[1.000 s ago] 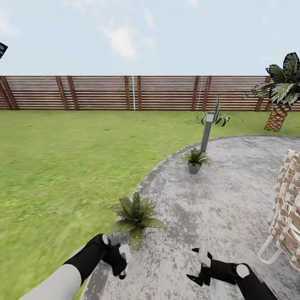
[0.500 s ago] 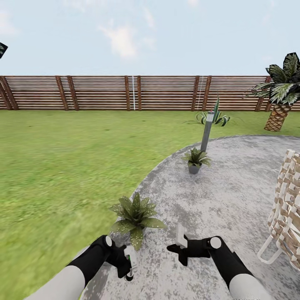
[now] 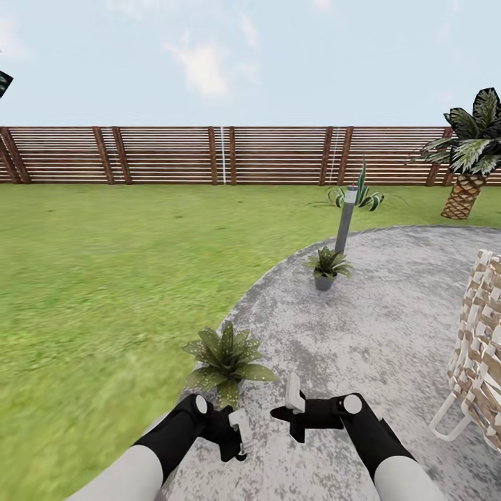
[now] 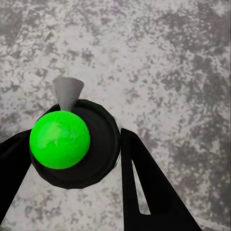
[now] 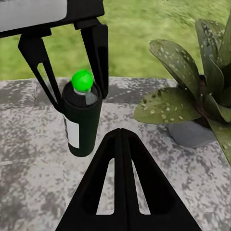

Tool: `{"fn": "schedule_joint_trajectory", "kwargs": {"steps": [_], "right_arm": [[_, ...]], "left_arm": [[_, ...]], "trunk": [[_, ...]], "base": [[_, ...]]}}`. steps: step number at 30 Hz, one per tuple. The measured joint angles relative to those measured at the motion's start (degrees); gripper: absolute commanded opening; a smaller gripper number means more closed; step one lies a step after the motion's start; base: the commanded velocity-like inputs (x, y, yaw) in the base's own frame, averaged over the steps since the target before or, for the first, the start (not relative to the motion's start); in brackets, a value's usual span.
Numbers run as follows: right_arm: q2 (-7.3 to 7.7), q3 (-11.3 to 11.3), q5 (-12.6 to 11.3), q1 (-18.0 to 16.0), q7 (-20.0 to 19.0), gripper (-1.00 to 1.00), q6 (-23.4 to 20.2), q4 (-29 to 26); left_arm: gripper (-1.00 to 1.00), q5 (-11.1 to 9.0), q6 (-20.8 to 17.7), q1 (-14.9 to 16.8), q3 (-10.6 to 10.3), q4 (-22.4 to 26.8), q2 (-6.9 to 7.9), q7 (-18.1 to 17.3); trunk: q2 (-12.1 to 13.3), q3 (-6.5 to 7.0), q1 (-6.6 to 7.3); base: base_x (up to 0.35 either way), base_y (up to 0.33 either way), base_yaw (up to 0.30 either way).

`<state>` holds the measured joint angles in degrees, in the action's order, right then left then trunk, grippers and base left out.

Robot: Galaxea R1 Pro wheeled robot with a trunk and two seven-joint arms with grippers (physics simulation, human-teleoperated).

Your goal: Pick up the pesticide atomizer in the garden and spray insectifuge to fully cover both potted plants in the garden.

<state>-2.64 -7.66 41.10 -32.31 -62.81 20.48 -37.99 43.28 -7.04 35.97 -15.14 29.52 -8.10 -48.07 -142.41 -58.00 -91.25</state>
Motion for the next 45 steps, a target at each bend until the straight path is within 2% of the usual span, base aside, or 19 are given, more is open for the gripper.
{"fn": "schedule_joint_trajectory", "kwargs": {"steps": [10, 24, 26, 28, 42, 43, 45], "right_arm": [[-1.15, 0.0, 0.0, -0.1, 0.0, -1.00, 0.0, 0.0], [-1.30, 0.0, 0.0, -0.4, 0.0, -1.00, 0.0, 0.4], [-1.30, 0.0, 0.0, -0.4, 0.0, -1.00, 0.0, 0.4], [-1.30, 0.0, 0.0, -0.4, 0.1, -1.00, 0.0, 0.4], [-1.30, 0.0, 0.0, -0.4, 0.1, -1.00, 0.0, 0.4], [-1.30, 0.0, 0.0, -0.4, 0.1, -1.00, 0.0, 0.4], [-1.30, 0.0, 0.0, -0.4, 0.1, -1.00, 0.0, 0.4]], "left_arm": [[-1.00, -0.1, 0.3, -0.1, 0.0, -0.1, -0.26, 0.1], [-1.00, -0.6, 2.9, -0.1, 0.0, 0.5, -1.90, 0.1], [-1.00, -1.2, 2.9, 0.0, 0.0, 0.6, -1.90, 0.1], [-1.00, -3.3, 3.0, -0.1, 0.0, 0.8, -1.90, 0.1], [-1.00, -3.8, 3.3, -0.1, 0.0, 0.8, -1.90, 0.1], [-1.00, -4.3, 4.2, -0.1, 0.0, 0.7, -1.90, 0.1], [-1.00, -6.5, 6.2, -0.1, -0.1, 0.3, -1.90, 0.1]], "trunk": [[0.0, 0.00, 0.00], [0.0, 0.00, 0.00], [0.0, 0.00, 0.00], [0.0, 0.00, 0.00], [0.0, 0.00, 0.00], [0.0, 0.00, 0.00], [0.0, 0.00, 0.00]], "base": [[0.000, 0.000, 0.000], [0.000, 0.000, 0.000], [0.000, 0.000, 0.000], [0.000, 0.000, 0.000], [0.000, 0.000, 0.000], [0.000, 0.000, 0.000], [0.000, 0.000, 0.000]]}}
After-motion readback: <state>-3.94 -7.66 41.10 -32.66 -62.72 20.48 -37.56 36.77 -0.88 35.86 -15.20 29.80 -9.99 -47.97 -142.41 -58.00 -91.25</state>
